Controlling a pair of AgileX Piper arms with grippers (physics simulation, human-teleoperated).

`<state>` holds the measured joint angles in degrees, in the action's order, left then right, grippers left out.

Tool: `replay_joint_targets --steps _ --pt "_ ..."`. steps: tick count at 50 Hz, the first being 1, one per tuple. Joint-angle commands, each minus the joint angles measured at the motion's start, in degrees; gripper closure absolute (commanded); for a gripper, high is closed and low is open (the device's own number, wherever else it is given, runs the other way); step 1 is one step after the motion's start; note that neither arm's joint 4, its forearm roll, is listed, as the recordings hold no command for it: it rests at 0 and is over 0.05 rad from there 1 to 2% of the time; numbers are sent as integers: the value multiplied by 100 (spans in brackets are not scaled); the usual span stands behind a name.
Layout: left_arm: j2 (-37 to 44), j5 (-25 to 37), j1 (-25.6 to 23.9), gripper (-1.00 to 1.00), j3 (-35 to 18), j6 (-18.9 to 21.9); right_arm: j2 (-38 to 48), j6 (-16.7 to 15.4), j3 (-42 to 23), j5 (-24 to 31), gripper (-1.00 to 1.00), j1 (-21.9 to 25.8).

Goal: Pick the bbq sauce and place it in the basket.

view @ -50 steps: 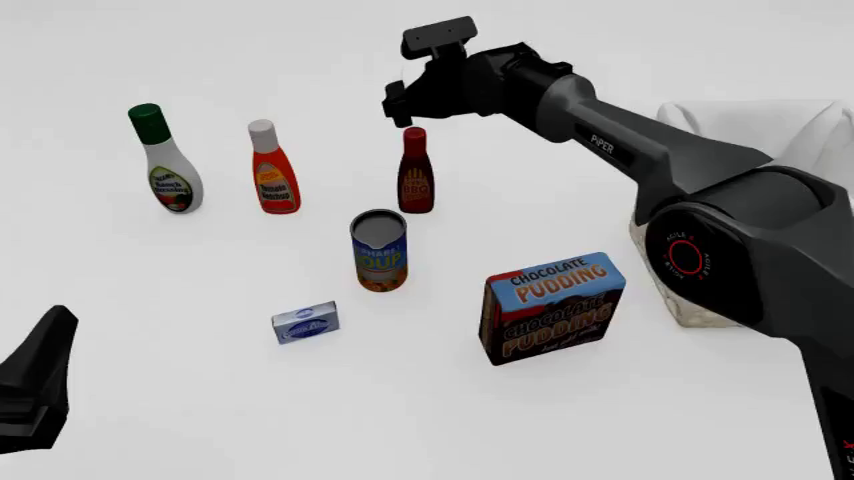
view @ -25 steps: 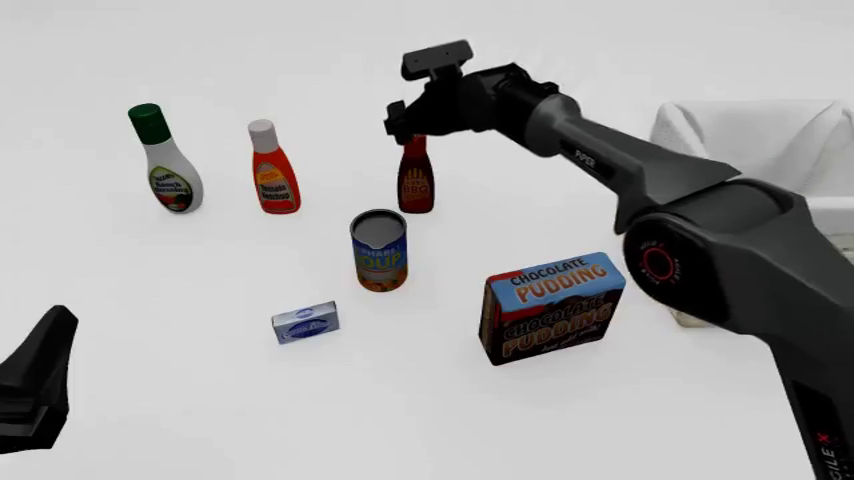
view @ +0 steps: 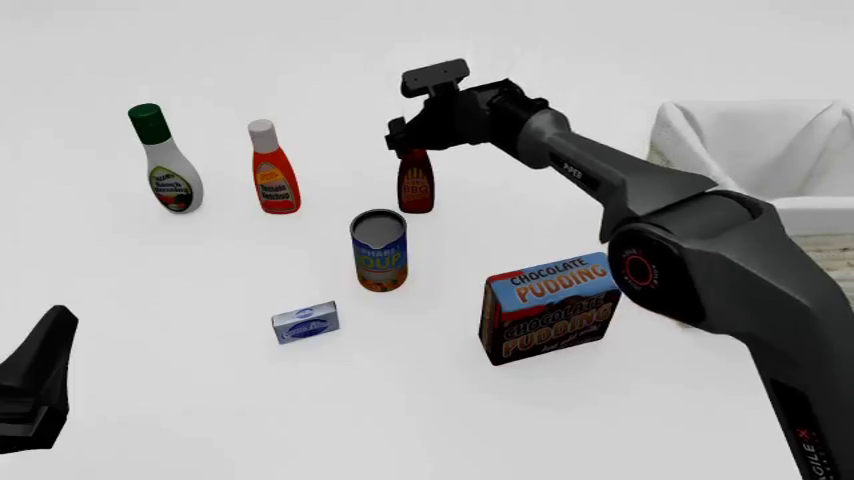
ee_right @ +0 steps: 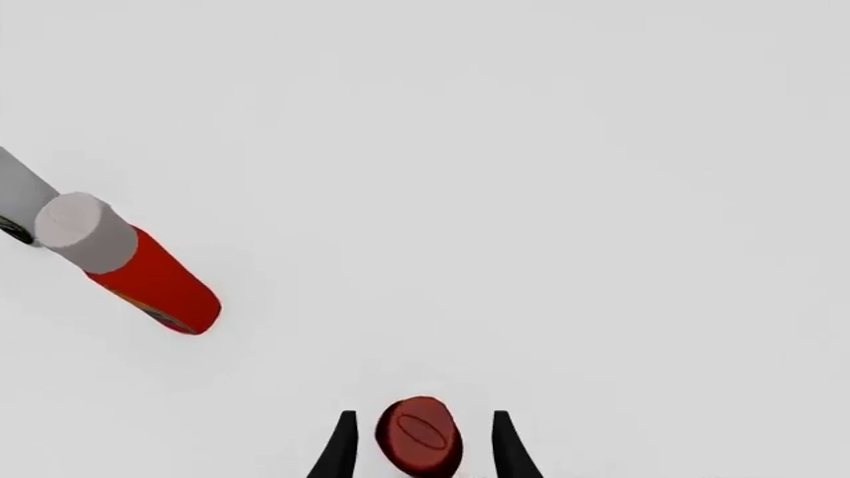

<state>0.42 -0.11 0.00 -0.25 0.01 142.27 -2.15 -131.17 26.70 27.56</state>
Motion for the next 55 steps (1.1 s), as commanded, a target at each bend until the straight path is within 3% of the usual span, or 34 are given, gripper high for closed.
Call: replay_joint_targets --steps 1,40,41,55 --pt "0 0 0 -100 0 0 136 -5 -108 71 -100 -9" --pt "0 0 0 -100 0 0 350 -40 -182 165 -100 -10" --pt "0 0 0 -100 0 0 335 -35 -153 152 100 4" --pt "0 0 0 -100 0 0 284 -53 -109 138 100 26"
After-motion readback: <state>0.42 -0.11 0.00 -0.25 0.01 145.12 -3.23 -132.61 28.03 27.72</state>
